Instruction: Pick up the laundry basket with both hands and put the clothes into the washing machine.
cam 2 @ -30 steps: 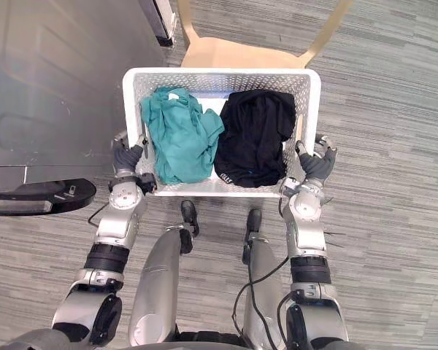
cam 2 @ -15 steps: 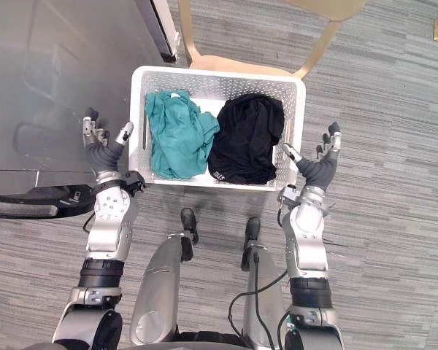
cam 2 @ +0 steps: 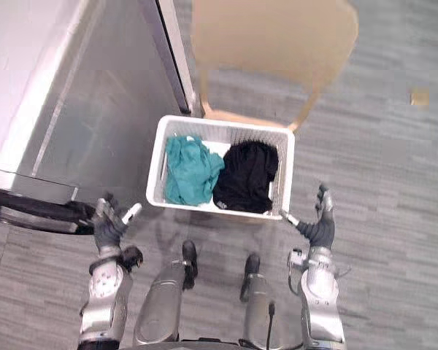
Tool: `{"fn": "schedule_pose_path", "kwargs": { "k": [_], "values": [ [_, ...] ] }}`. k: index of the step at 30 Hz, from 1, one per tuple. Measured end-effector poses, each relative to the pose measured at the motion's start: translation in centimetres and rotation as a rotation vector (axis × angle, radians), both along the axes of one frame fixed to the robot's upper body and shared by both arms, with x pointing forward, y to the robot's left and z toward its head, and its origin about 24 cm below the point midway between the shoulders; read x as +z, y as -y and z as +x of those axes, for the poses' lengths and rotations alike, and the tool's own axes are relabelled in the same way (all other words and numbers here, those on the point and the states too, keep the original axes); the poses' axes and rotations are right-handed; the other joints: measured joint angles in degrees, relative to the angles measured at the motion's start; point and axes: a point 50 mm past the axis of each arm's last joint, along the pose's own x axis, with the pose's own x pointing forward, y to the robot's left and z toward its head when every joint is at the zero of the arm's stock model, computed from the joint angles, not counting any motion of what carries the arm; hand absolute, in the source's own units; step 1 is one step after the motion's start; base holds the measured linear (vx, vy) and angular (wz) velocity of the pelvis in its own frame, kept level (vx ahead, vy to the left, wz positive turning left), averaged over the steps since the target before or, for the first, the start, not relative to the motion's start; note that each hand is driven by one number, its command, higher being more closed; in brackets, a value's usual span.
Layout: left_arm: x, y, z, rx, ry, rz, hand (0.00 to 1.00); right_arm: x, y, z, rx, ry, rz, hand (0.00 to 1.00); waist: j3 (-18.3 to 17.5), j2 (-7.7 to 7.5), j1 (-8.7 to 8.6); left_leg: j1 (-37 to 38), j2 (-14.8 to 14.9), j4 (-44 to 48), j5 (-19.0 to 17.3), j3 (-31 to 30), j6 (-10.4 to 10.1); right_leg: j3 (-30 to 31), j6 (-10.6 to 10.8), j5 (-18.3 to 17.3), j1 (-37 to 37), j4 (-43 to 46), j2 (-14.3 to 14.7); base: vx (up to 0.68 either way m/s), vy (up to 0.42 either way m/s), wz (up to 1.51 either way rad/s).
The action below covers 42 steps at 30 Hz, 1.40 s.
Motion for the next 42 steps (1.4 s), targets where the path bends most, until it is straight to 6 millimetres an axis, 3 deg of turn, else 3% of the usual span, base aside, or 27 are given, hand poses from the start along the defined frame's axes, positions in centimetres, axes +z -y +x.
{"fn": "schedule_pose_path", "kwargs": {
  "k": [4,9,12,15,16,18,19,20,21,22,23,24,25,26,27,29,31,32,33,35,38,42],
  "values": [
    [-5.0,-2.0,-4.1,-0.009,-0.296,0.017,0.00,-4.9,0.0,-3.0,0.025,-0.269,0.033,0.00,-3.98,0.10,-0.05,5.07,-1.01,-3.84,1.01,-1.01,-0.89,-1.46,0.06,0.03,5.56,-3.51,-0.23,0.04,-0.010,0.17],
    [-7.5,-4.4,-7.7,0.003,-0.516,0.094,0.00,-7.5,0.8,-5.0,0.009,-0.445,0.061,0.00,-6.55,0.47,-0.08,9.79,-2.69,-10.70,4.59,-3.30,-1.33,-3.15,0.41,0.64,9.43,-6.95,-0.35,0.01,-0.027,0.22],
    [-8.0,-4.7,-8.6,-0.002,-0.570,0.115,0.00,-8.0,0.7,-5.2,0.012,-0.477,0.071,0.00,-6.96,0.47,-0.03,10.69,-3.29,-12.28,5.96,-5.70,-1.49,-6.12,0.40,0.67,11.39,-7.41,-0.34,0.01,-0.035,0.42],
    [-8.0,-4.4,-8.0,-0.018,-0.565,0.121,0.00,-7.9,0.6,-4.8,0.015,-0.468,0.074,0.00,-6.92,0.47,-0.01,9.01,-4.37,-12.23,7.83,-10.08,-1.53,-11.20,0.38,0.58,12.36,-6.24,-0.92,-0.02,-0.031,0.86],
    [-7.9,-4.2,-7.6,-0.022,-0.553,0.118,0.00,-7.7,0.6,-4.3,0.017,-0.457,0.072,0.00,-6.89,0.38,-0.02,7.68,-4.84,-12.28,9.29,-11.24,-1.51,-13.00,0.35,0.29,11.29,-4.83,-1.49,-0.09,-0.014,1.06],
    [-7.8,-3.7,-6.7,-0.038,-0.531,0.126,0.00,-7.3,0.5,-3.0,0.022,-0.429,0.072,0.00,-7.18,-0.10,-0.19,4.49,-5.88,-15.12,16.22,-11.82,-2.09,-16.18,-0.57,0.42,8.42,-2.21,-3.70,-0.13,0.033,0.99],
    [-7.6,-3.5,-5.7,-0.050,-0.512,0.133,0.00,-7.3,0.2,-2.4,0.012,-0.419,0.086,0.00,-6.63,-1.39,-0.14,3.30,-5.43,-11.92,13.61,-5.52,-0.98,-18.51,-0.93,0.60,7.95,-2.84,-5.68,-0.07,0.048,0.78],
    [-7.6,-3.4,-5.7,-0.053,-0.517,0.130,0.00,-7.3,0.5,-2.5,-0.002,-0.421,0.086,0.00,-6.64,-1.44,-0.42,2.69,-4.55,-8.35,10.59,-1.99,-0.18,-19.84,-0.81,0.72,8.10,-2.66,-6.29,-0.02,0.057,1.08],
    [-7.7,-3.4,-5.7,-0.053,-0.523,0.130,0.00,-7.2,1.5,-2.7,-0.022,-0.432,0.071,0.00,-6.31,-1.94,-1.01,3.02,-1.74,-3.34,6.15,3.68,0.48,-22.70,-0.73,0.87,8.82,-1.28,-7.80,-0.03,0.114,1.19],
    [-7.6,-3.7,-5.7,-0.050,-0.524,0.141,0.00,-7.5,1.5,-3.0,-0.026,-0.453,0.077,0.00,-6.44,-1.66,-2.35,5.10,2.45,-1.23,3.94,8.75,0.30,-24.84,-0.72,0.88,9.69,0.49,-9.18,-0.03,0.157,1.17],
    [-7.5,-3.8,-5.6,-0.048,-0.521,0.147,0.00,-7.5,1.6,-2.9,-0.029,-0.457,0.073,0.00,-6.52,-1.57,-2.99,6.03,4.56,-1.22,3.74,11.00,0.49,-25.36,-0.72,0.88,9.79,1.25,-9.75,-0.04,0.189,1.01],
    [-7.3,-3.9,-4.8,-0.046,-0.505,0.157,0.00,-7.2,2.1,-2.6,-0.031,-0.450,0.057,0.00,-6.88,-0.88,-3.79,6.96,8.59,-2.55,4.01,15.50,0.76,-26.76,0.25,1.44,9.57,2.28,-10.80,-0.04,0.175,0.78],
    [-7.1,-3.6,-3.8,-0.061,-0.485,0.165,0.00,-7.0,2.9,-2.6,-0.042,-0.454,0.035,0.00,-7.32,0.26,-3.63,7.52,9.42,-4.76,4.69,16.09,-3.03,-27.79,2.35,2.62,9.36,1.83,-11.60,-0.03,0.191,0.68],
    [-6.8,-3.6,-3.1,-0.074,-0.471,0.177,0.00,-7.0,3.4,-2.6,-0.052,-0.462,0.026,0.00,-7.40,0.43,-3.46,7.53,8.31,-5.83,4.08,16.24,-4.45,-28.11,3.60,3.64,9.52,0.75,-12.01,-0.03,0.247,0.51],
    [-6.2,-4.1,-1.9,-0.099,-0.446,0.217,0.00,-7.2,2.7,-2.3,-0.053,-0.465,0.050,0.00,-7.16,-1.14,-3.42,6.88,5.39,-6.98,4.47,15.52,-3.87,-28.13,4.00,5.52,9.89,-2.19,-12.90,-0.03,0.304,0.47],
    [-6.0,-4.8,-1.6,-0.141,-0.446,0.275,0.00,-7.7,1.6,-2.5,-0.052,-0.475,0.087,0.00,-7.06,-2.16,-3.48,6.05,2.30,-6.79,4.36,13.81,-3.35,-27.89,3.33,8.05,10.87,-5.31,-14.11,-0.05,0.298,0.52],
    [-6.2,-5.2,-2.5,-0.149,-0.472,0.293,0.00,-8.1,1.3,-2.9,-0.052,-0.502,0.099,0.00,-6.72,-1.96,-3.27,5.10,0.20,-2.67,1.14,11.97,-0.01,-25.85,2.45,9.10,11.42,-0.89,-17.45,-0.09,0.322,0.49],
    [-6.5,-5.1,-3.2,-0.148,-0.489,0.286,0.00,-8.1,1.3,-2.9,-0.054,-0.512,0.099,0.00,-6.00,-1.06,-3.42,5.27,-0.63,-2.03,-0.27,11.16,0.93,-21.62,-5.12,7.23,8.88,4.96,-18.64,-0.09,0.264,0.35],
    [-6.6,-5.1,-3.4,-0.150,-0.496,0.285,0.00,-8.2,1.2,-3.0,-0.051,-0.515,0.102,0.00,-5.70,-0.69,-3.48,5.52,-0.68,-2.17,-0.82,10.69,1.09,-17.13,-7.66,5.32,6.85,7.97,-18.12,-0.12,0.210,0.30],
    [-7.0,-5.4,-4.6,-0.143,-0.534,0.285,0.00,-8.3,0.2,-2.7,-0.013,-0.519,0.106,0.00,-4.49,-0.81,-3.57,7.56,-1.64,-4.39,-0.92,10.30,1.19,-2.73,-2.59,0.11,2.11,13.81,-10.62,-0.10,0.085,0.28],
    [-7.5,-5.3,-6.1,-0.140,-0.575,0.274,0.00,-8.5,-0.9,-2.6,0.046,-0.529,0.098,0.00,-4.01,-1.86,-4.47,9.24,-4.20,-7.51,-0.49,8.59,1.20,-0.49,-2.32,-4.54,0.84,10.26,-3.66,-0.05,-0.004,0.36],
    [-7.9,-4.1,-6.2,-0.152,-0.588,0.243,0.00,-8.2,-1.9,-1.9,0.091,-0.501,0.092,0.00,-3.80,-1.31,-4.95,8.70,-4.91,-9.65,2.55,4.72,0.00,0.21,-2.61,-5.60,2.62,6.15,-0.99,0.01,-0.028,0.34]
  ]
}}
